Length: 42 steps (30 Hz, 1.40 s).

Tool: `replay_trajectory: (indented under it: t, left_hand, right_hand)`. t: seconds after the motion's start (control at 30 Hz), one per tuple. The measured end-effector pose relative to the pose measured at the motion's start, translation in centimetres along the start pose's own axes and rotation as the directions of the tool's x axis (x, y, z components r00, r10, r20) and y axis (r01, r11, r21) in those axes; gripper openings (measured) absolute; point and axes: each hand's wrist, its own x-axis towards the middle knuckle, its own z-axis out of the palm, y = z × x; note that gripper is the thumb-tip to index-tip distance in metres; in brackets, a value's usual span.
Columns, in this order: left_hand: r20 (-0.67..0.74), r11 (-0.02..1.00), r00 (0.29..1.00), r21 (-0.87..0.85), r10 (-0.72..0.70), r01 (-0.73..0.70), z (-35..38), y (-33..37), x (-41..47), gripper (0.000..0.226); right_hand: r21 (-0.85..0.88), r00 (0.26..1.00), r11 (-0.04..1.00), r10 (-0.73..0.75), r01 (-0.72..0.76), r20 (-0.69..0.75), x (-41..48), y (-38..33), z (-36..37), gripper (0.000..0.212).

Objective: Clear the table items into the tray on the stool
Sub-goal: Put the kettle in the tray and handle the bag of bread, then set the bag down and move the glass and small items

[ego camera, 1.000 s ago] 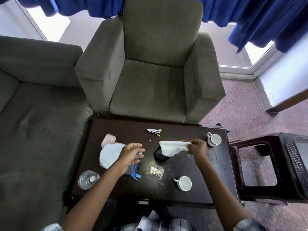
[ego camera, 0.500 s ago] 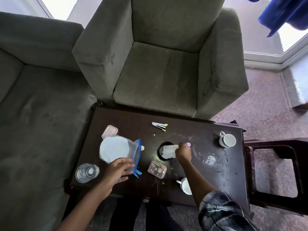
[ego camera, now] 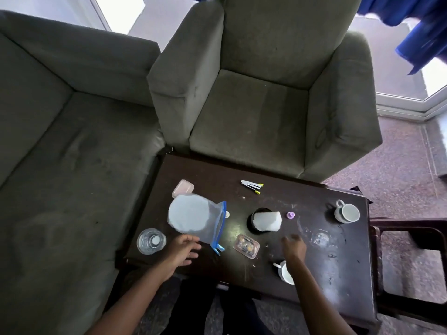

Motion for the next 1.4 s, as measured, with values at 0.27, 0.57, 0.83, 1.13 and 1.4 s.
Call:
replay_trajectory:
  t: [0.27,0.57,0.83,1.13,1.4]
  left_hand:
    - [-0.142,0.993,0.988,0.11,0.055,-0.039,-7.1,-5.0,4.4,0.024]
    - [-0.229,0.745,0.934,0.664,0.273,-0.055,-10.9,-8.9,10.4,0.091]
    - [-0.178,0.668,0.954,0.743,0.24,-0.029,-10.7,-9.3,12.9,0.082]
    - [-0.242,0.738,0.909,0.668,0.338,-0.096,-9.6,-6.2,9.7,0.075]
    - [-0.18,0.648,0.833,0.719,0.523,-0.251,-5.8,3.5,6.6,0.081]
  right_hand:
    - [-0.074,0.936,0.997,0.009,0.018,0.351,-8.1,0.9,5.2,0.026]
    - [-0.251,0.898,0.957,-0.02,0.145,0.44,-11.5,2.9,9.1,0.006]
    - [-0.367,0.908,0.923,0.052,0.115,0.416,-11.8,6.3,8.6,0.017]
    - [-0.349,0.805,0.879,-0.065,0.326,0.589,-11.1,-0.9,7.0,0.039]
    - [-0.454,0.76,0.611,-0.496,0.649,0.42,0.1,-14.2,6.1,0.019]
